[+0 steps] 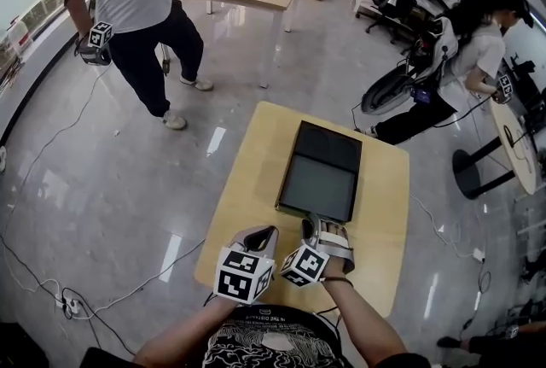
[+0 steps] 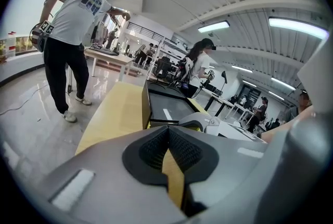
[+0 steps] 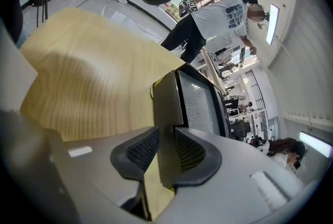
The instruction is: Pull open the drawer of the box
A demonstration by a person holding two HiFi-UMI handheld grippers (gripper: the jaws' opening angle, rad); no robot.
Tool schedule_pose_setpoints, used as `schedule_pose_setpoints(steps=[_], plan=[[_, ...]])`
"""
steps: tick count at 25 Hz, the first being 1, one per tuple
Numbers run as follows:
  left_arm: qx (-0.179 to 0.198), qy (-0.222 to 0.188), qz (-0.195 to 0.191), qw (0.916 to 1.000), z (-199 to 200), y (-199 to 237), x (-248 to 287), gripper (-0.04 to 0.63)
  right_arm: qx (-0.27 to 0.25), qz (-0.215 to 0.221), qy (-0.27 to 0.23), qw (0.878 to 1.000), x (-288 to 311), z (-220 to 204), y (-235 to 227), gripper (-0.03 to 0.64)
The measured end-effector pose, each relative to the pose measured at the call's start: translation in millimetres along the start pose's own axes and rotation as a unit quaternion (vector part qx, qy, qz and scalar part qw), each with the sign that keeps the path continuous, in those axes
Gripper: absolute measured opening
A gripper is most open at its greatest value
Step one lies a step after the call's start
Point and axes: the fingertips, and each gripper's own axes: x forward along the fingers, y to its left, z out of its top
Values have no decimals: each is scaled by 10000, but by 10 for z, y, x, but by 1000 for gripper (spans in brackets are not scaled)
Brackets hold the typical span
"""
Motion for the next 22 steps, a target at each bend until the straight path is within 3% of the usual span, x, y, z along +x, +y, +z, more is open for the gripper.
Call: schedule_pose_setpoints(steps=[3,8,14,22], plan=[[-23,21,24,10000,160,-129,141,12,-134,68,-1,9999,22,-155,-247,58],[-32,26,-9,10000,-134,531,-240,12,-181,220,-72,9996,124,519,212,54],[-18,11,4,10000,-269,221,-310,12,-37,449,-185,9988,-91,282,307,49],[-14,-16,70,10000,-287,178,-1016,12,-48,641,-126,9979,-696,546,513,46]])
